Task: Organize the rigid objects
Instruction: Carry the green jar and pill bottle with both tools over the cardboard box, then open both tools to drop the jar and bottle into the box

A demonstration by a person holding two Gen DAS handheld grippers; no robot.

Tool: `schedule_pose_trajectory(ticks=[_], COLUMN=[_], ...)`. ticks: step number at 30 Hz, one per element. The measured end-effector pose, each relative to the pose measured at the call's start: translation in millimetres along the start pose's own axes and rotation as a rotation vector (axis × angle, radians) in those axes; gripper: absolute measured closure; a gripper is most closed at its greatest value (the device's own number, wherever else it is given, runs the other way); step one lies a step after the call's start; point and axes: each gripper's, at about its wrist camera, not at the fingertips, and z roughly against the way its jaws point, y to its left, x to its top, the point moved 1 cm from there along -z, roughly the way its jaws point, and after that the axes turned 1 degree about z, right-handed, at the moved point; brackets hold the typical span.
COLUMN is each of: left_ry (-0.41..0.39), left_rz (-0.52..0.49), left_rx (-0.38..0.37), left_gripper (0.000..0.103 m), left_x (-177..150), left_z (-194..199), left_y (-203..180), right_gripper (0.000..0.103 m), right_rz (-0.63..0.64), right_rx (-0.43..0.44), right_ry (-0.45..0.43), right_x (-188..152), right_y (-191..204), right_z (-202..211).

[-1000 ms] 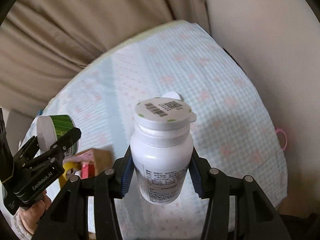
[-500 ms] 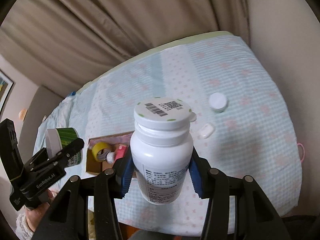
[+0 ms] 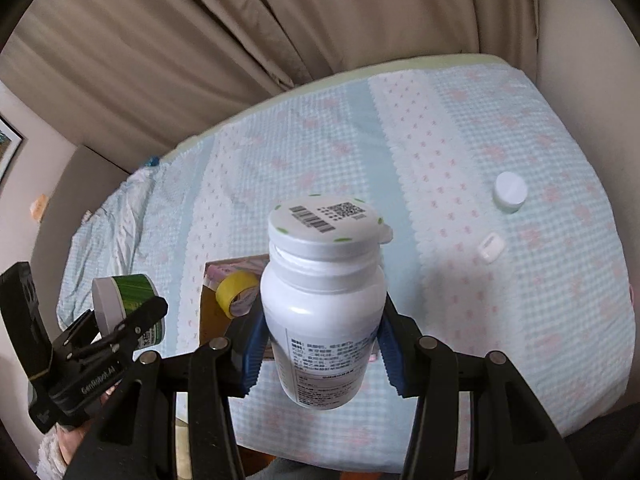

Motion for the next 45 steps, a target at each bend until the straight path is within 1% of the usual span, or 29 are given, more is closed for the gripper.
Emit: schedule_pose_trajectory(ticks=[7,10,14,17,22,26,31,33,35,37,38,39,40,41,42,45], left_ry=[0.090,0.134,0.185,0.224,0.273,0.314,0.356,0.363,0.366,0.367,0.365,0.360,0.347,0.337,0.336,0.328], left_rz=[-0.049,-0.074,-0.090,-0.106,-0.156,-0.205,-0.229,-0.235,-0.243,-0.247,-0.246,-0.243,-0.238,-0.236,-0.236,-0.249], left_rx=[-0.044,-0.051,-0.057,-0.058,-0.043,-0.034,-0.037,-0.039,-0.042,-0.049,-0.055,-0.061,-0.075,-0.086,-0.098,-0.083], left_gripper=[0.035,0.035,0.035,0.035,0.035,0.035,0.035,0.035,0.035,0.035,0.027,0.002,0.001,0.000,0.000,0.000], left_x=[-10,-16,-25,-34,-44,-51,-56,-56,-54,-50,-48,-45,-42,-40,-39,-41], left_z=[-44,-69,-99,-120,-150,-174,-193,-196,-196,-196,-195,-194,-191,-189,-188,-185], left_y=[63,78,90,93,90,87,81,79,77,75,73,72,70,69,68,67], right_gripper=[0.057,0.057,0.057,0.057,0.057,0.057,0.057,0.057,0.057,0.057,0.056,0.048,0.039,0.014,0.000,0.000], right_rz=[-0.091,-0.108,-0.122,-0.115,-0.024,0.014,0.049,0.048,0.049,0.055,0.058,0.060,0.057,0.054,0.050,0.034], right_rx=[-0.060,-0.089,-0.128,-0.155,-0.223,-0.251,-0.283,-0.278,-0.271,-0.286,-0.289,-0.293,-0.284,-0.274,-0.259,-0.217], right_ry=[0.067,0.101,0.143,0.181,0.275,0.360,0.455,0.479,0.485,0.486,0.483,0.470,0.450,0.436,0.421,0.433], right_x=[1,4,9,12,11,3,-10,-12,-13,-14,-15,-15,-14,-13,-13,-15], right_y=[41,50,50,49,42,31,20,18,18,17,18,18,18,19,19,17], right_z=[-59,-82,-112,-134,-179,-214,-248,-255,-259,-262,-263,-262,-260,-258,-255,-250])
